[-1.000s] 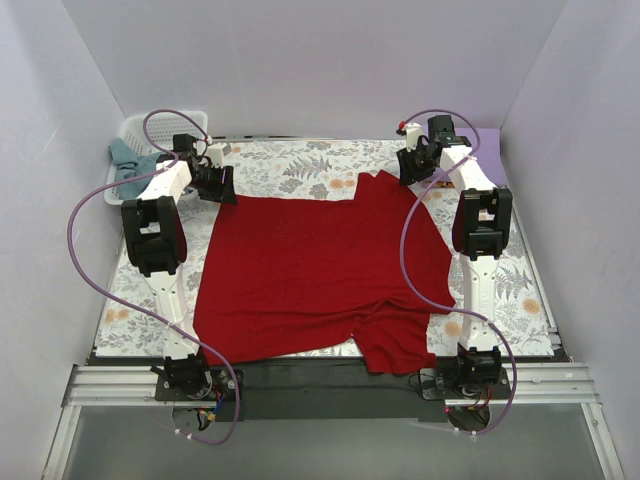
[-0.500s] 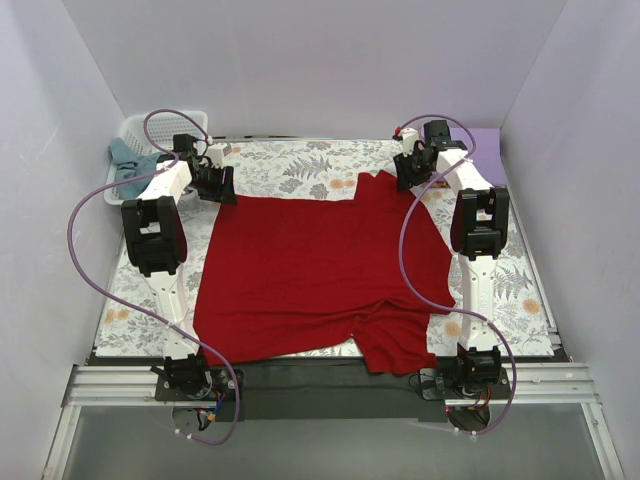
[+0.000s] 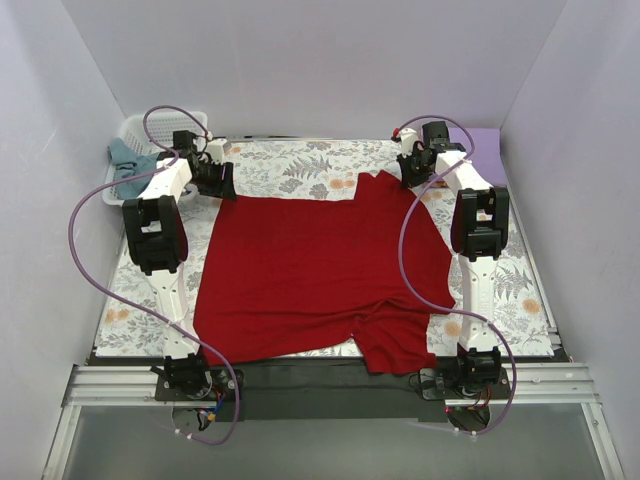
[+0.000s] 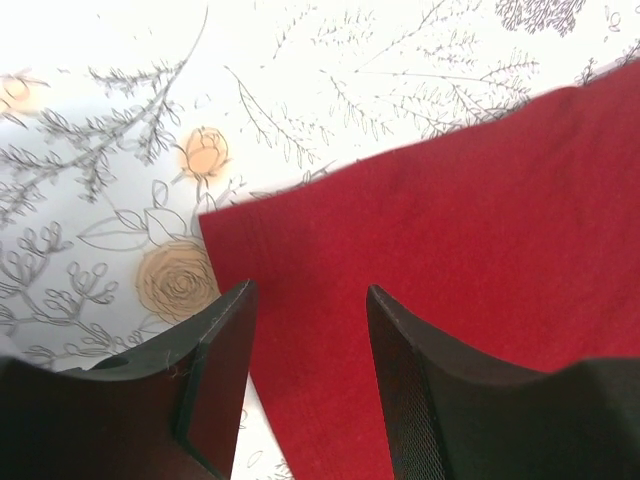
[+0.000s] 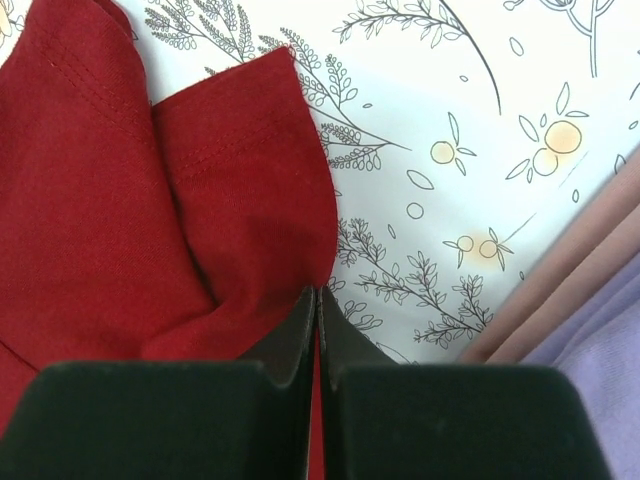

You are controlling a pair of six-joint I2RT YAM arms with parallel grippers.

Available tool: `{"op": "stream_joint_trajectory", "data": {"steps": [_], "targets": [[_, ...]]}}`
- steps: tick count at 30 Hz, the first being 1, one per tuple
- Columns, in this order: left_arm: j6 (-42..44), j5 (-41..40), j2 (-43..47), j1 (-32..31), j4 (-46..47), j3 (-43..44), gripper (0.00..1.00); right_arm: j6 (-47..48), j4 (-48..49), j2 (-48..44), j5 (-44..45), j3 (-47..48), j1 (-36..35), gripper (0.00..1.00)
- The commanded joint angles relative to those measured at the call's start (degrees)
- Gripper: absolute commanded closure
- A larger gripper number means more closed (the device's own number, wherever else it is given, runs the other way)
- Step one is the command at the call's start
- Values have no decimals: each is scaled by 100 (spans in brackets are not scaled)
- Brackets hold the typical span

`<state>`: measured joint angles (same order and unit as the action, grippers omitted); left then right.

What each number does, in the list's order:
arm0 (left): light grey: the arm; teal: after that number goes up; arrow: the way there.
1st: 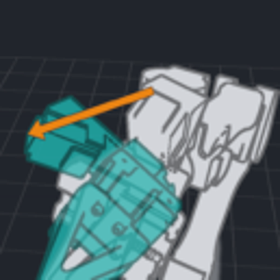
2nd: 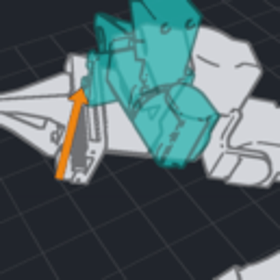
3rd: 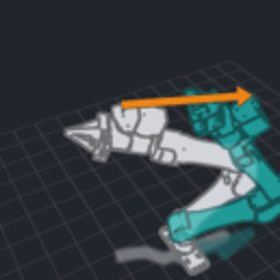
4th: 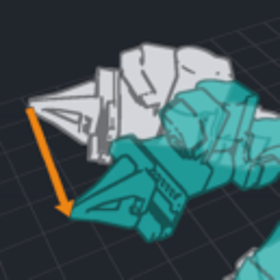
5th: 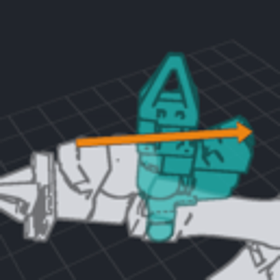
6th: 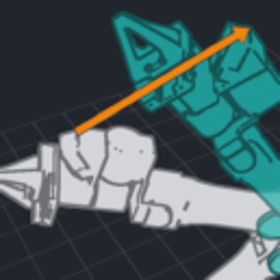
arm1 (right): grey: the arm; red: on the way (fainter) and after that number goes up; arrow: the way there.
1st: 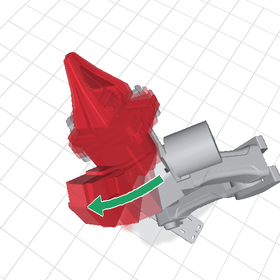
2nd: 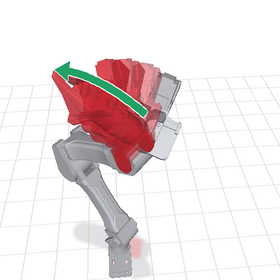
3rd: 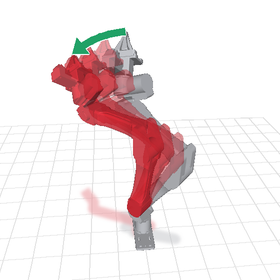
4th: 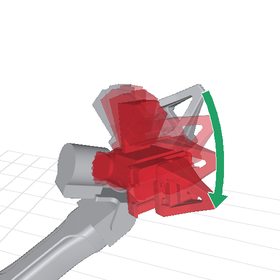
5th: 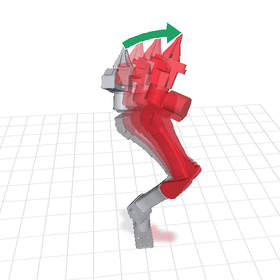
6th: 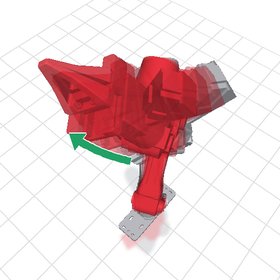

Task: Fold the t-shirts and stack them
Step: Fold the tshirt

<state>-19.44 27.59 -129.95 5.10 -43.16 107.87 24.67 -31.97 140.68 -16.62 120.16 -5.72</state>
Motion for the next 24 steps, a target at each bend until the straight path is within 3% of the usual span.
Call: {"op": "stream_joint_trajectory", "data": {"steps": [1, 8, 17, 24], "targets": [[256, -26, 110, 43, 228, 278, 54, 65, -372, -199, 133, -72, 0, 99], [1310, 342, 181, 52, 431, 383, 55, -15, -301, -287, 405, 306, 97, 99], [2935, 422, -303, 43, 221, 621, 58, -76, -284, -296, 265, 122, 97, 99], [3394, 624, -417, 43, 18, 524, 60, -58, -293, -366, 256, 87, 97, 99]]}}
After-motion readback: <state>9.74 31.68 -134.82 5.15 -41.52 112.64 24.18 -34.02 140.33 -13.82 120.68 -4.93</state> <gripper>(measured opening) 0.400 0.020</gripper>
